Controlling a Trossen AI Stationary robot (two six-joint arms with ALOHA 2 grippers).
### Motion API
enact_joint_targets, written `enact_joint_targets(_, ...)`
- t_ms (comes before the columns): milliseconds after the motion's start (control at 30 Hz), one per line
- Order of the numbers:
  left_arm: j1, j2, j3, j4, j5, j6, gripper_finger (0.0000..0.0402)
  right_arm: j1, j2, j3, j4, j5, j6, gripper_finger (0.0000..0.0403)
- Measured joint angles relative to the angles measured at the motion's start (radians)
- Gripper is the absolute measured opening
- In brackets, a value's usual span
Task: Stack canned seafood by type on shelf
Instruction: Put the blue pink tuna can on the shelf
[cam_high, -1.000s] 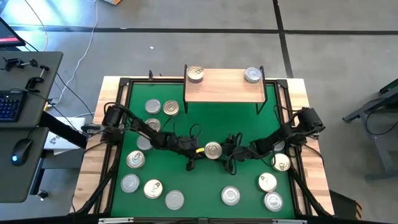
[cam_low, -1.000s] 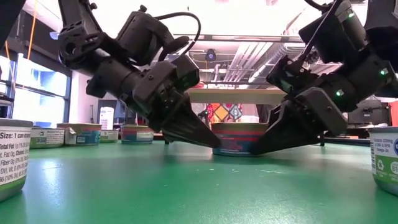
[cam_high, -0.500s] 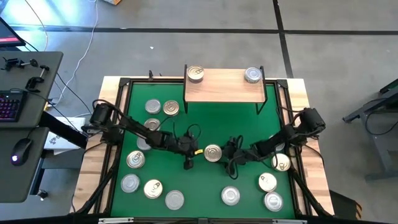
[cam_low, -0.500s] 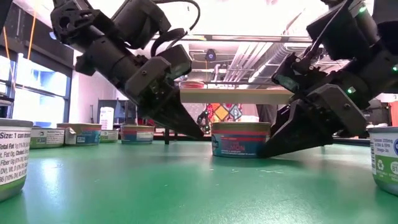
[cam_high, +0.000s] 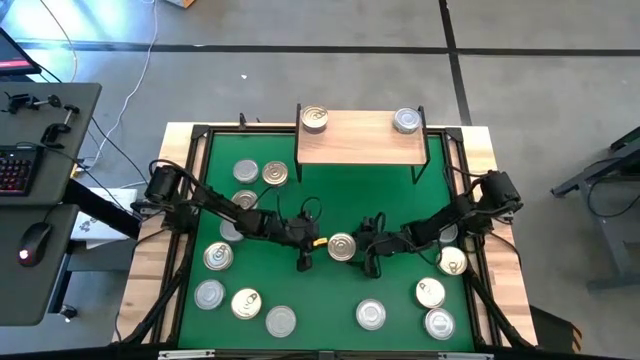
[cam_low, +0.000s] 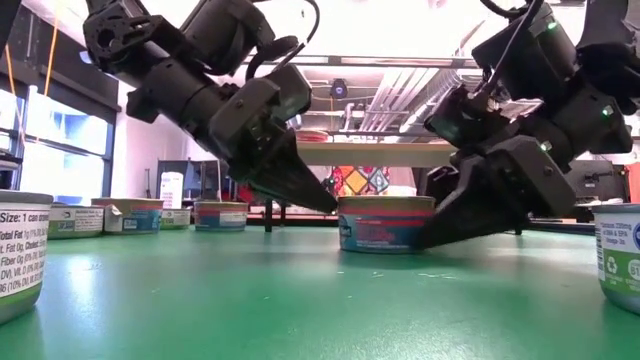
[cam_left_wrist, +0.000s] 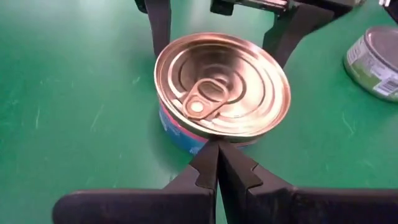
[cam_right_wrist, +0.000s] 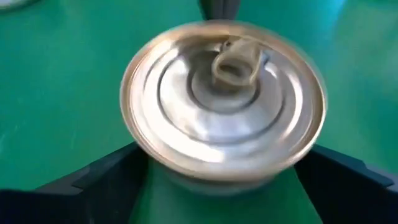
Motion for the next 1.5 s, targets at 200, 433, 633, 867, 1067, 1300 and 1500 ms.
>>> enact_joint_targets(200, 0.0, 0.0, -0.002, 0.037, -0.001, 0.006, 0.0, -0.009, 0.002, -0.004, 0.051, 0.017, -0.02, 0.0386)
enact_joint_targets(433, 0.008, 0.0, -0.004, 0.033, -0.017, 0.017, 0.0, -0.037, 0.023, -0.004, 0.075, 0.0, 0.006, 0.0385)
enact_joint_targets(633, 0.008, 0.001, -0.005, 0.023, -0.058, 0.034, 0.0, -0.022, 0.037, -0.004, 0.093, 0.068, 0.039, 0.0352)
enact_joint_targets(867, 0.005, -0.041, 0.002, -0.097, -0.074, 0.03, 0.0, 0.028, 0.032, 0.003, 0.098, 0.198, 0.079, 0.0334)
enact_joint_targets(1067, -0.006, -0.129, 0.001, -0.22, -0.136, 0.035, 0.0, 0.067, -0.045, 0.002, 0.05, 0.251, 0.085, 0.0333)
enact_joint_targets(1300, -0.04, -0.231, 0.001, -0.299, -0.243, 0.046, 0.0, 0.066, -0.249, 0.017, -0.101, 0.292, 0.037, 0.0326)
enact_joint_targets(1500, -0.065, -0.281, 0.001, -0.299, -0.328, 0.083, 0.0, -0.056, -0.43, 0.171, -0.408, 0.293, -0.101, 0.0326)
